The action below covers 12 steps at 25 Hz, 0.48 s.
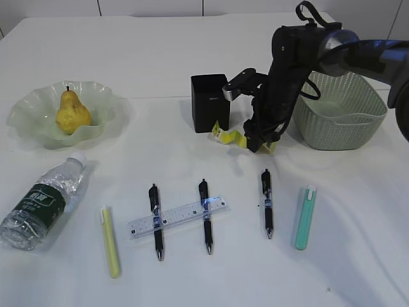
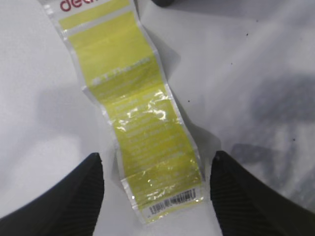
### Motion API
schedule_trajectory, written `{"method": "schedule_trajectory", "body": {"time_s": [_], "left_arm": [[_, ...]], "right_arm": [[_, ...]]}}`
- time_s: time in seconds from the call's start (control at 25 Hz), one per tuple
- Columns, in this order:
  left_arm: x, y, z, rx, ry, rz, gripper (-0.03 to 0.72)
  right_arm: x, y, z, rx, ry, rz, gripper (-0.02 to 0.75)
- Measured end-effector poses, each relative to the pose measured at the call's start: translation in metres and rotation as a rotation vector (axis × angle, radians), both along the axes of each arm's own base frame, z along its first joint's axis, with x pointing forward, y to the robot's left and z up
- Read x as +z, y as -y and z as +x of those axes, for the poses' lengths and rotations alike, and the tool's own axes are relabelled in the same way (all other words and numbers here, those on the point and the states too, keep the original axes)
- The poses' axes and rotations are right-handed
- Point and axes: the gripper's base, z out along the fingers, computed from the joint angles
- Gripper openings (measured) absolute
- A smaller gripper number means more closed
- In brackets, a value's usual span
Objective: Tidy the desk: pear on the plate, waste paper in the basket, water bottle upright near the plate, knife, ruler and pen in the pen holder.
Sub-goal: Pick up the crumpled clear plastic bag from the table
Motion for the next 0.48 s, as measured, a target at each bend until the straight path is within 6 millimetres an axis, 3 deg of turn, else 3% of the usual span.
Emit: {"method": "schedule_trajectory", "body": {"time_s": [0.48], "left_arm": [[-0.0001,0.0,-0.0002,0.0,-0.002,0.0,0.401]], "right_arm": [[0.0,0.0,0.0,0.0,0.0,0.0,0.371]]}}
